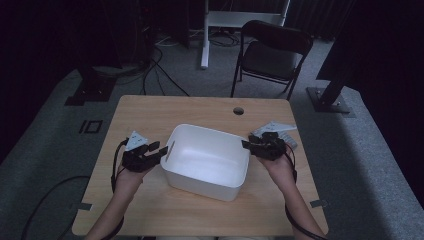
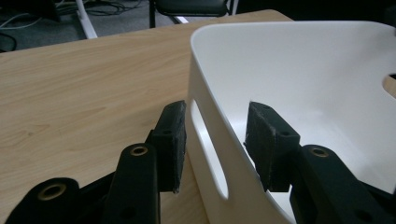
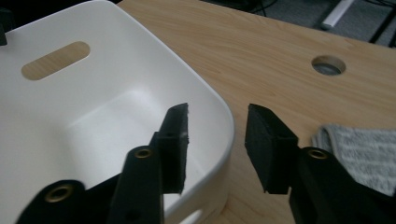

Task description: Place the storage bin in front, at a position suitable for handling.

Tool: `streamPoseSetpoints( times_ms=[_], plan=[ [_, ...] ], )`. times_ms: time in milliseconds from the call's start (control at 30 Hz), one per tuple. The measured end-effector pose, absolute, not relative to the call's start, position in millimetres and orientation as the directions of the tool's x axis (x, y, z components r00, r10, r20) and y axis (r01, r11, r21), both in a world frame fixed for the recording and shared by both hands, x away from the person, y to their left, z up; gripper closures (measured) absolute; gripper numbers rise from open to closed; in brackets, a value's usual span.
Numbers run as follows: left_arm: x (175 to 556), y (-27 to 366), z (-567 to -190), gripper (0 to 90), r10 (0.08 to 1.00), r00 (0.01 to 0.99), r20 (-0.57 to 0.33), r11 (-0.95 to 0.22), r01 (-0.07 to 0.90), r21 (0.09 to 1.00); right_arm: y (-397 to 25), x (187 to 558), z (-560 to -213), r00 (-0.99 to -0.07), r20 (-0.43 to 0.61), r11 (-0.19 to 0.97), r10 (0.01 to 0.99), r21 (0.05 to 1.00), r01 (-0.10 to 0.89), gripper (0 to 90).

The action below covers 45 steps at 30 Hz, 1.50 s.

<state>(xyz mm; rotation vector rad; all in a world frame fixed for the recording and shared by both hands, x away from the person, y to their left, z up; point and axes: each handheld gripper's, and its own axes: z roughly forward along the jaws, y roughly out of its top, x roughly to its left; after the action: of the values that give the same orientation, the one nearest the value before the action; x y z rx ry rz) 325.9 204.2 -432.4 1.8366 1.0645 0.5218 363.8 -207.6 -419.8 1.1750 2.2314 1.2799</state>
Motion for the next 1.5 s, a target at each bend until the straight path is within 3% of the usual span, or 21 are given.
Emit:
streamPoseSetpoints(
  times_ms=[233,433,767,1500],
  plan=[
    [336,196,-437,58.2,0.847,0.528,-0.062,-0.223,0.458,0.86,-208,361,-428,-0.572,0.165,0.232,0.803,0.797,0.557,62.4],
    [339,192,-438,67.3,0.837,0.544,-0.066,-0.234,0.464,0.855,-197,362,-430,-0.566,0.132,0.26,0.814,0.788,0.559,68.4],
    [334,193,-438,70.9,0.829,0.552,-0.087,-0.231,0.481,0.846,-189,369,-428,-0.53,0.075,0.272,0.844,0.793,0.545,81.7],
    [309,190,-444,69.6,0.852,0.516,-0.091,-0.225,0.517,0.826,-183,393,-426,-0.589,0.067,0.324,0.805,0.781,0.533,82.7]
  ],
)
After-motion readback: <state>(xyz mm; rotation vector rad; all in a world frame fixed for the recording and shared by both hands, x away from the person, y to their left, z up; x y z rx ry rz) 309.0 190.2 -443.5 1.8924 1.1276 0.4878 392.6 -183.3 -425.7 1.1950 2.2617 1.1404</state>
